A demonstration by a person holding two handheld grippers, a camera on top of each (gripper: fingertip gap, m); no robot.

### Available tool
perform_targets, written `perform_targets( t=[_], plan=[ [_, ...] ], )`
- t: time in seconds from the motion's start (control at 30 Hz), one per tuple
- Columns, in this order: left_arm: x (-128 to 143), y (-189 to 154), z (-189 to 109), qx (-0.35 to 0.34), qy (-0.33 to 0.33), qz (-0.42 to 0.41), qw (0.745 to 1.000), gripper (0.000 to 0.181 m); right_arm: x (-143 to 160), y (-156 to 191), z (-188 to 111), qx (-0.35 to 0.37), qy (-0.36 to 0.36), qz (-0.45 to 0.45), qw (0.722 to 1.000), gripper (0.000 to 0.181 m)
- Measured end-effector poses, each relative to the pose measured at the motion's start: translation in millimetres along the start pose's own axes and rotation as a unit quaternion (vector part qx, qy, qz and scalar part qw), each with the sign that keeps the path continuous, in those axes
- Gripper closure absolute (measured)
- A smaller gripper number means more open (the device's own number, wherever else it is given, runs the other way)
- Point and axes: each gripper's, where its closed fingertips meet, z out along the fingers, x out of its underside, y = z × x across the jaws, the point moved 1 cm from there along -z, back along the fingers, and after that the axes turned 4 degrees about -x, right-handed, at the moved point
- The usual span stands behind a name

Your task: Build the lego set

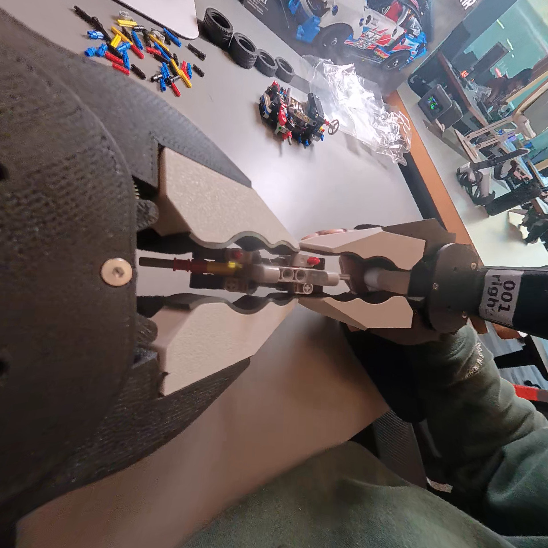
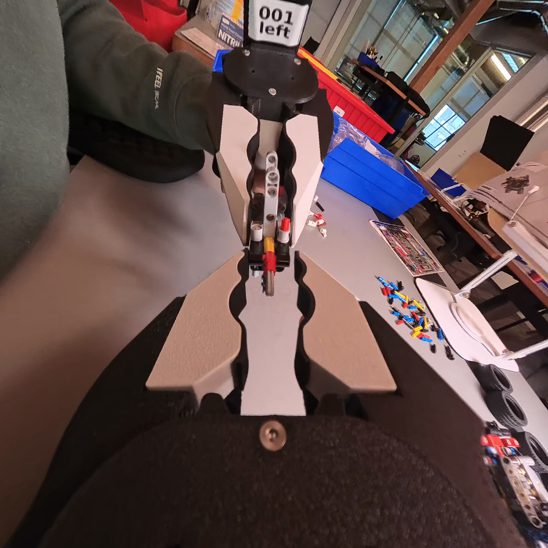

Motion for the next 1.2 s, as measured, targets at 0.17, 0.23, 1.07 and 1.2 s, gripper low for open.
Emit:
perform_targets(
  t=[0.17, 0.23, 1.07, 1.2],
  plan=[
    [0, 0, -2, -0.001, 0.011, 0.012, 1.000, 0.158, -2, 2, 0, 0.005, 0.003, -0.018, 1.000, 0.157],
    [2, -3, -2, 0.007, 0.022, 0.013, 1.000, 0.158, 0, 4, 1, 0.000, 0.006, -0.017, 1.000, 0.157],
    [3, 1, -3, 0.014, -0.010, -0.020, 1.000, 0.159, 0, 1, 2, 0.001, 0.004, 0.031, 1.000, 0.157],
    [-7, 8, -7, 0.026, -0.080, -0.086, 0.993, 0.159, -10, -6, -1, -0.001, -0.052, 0.091, 0.994, 0.155]
  ],
)
